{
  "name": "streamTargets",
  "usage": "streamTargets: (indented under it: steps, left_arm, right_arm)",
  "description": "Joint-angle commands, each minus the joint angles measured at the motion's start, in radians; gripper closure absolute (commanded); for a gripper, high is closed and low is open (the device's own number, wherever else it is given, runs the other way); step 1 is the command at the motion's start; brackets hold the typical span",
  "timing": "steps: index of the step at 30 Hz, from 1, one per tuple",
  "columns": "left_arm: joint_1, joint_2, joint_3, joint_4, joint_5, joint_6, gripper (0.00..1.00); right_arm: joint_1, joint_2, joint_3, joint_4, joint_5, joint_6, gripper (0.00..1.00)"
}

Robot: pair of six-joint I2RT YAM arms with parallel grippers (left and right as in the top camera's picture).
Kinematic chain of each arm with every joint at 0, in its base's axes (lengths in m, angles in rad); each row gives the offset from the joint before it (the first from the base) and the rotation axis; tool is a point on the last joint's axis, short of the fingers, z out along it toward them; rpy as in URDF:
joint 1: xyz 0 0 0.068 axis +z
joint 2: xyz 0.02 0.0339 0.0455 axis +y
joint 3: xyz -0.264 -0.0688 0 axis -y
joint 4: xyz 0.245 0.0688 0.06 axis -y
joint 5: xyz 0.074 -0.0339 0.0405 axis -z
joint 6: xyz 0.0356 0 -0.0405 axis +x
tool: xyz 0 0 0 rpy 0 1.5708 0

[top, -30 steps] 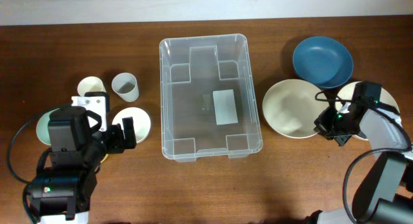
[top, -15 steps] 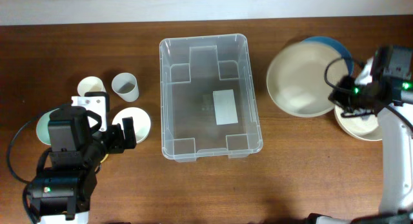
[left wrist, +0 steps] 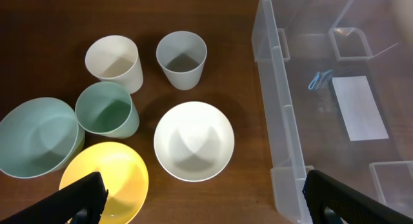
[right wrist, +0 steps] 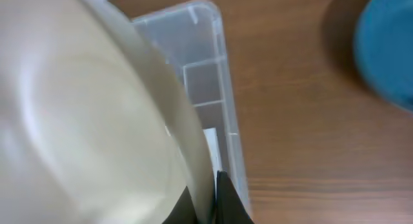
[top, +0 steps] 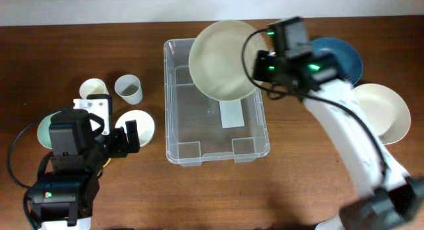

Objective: Pack container
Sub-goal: 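Lift the cream bowl with the right gripper and lower it into the container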

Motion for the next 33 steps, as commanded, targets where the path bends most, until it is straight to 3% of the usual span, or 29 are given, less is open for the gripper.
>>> streamTargets:
  steps: [1,7,27,29,31,33]
  left_arm:
    - [0.005,0.000,0.023,-0.002,0.000,-0.009,0.00]
    - [0.005,0.000,0.023,-0.002,0.000,-0.009,0.00]
    - [0.005,0.044,0.023,-0.009,0.000,-0.010,0.00]
    - [0.005,0.044,0.023,-0.009,0.001,-0.009,0.01]
    - [0.005,0.044,0.023,-0.009,0.000,-0.009,0.00]
    - [0.005,0.044,0.023,-0.009,0.000,-0.009,0.01]
  right_arm:
    - [0.020,0.109,0.020,0.050,0.020,0.163,0.96]
    - [0.021,0.245,0.090,0.085,0.016,0.172,0.96]
    - [0.074,0.362,0.107,0.109,-0.033,0.172,0.96]
    - [0.075,0.362,0.107,0.108,-0.033,0.172,0.95]
    - [0.075,0.362,0.107,0.107,-0.034,0.172,0.79]
    - [0.075,0.362,0.107,0.108,-0.034,0.172,0.77]
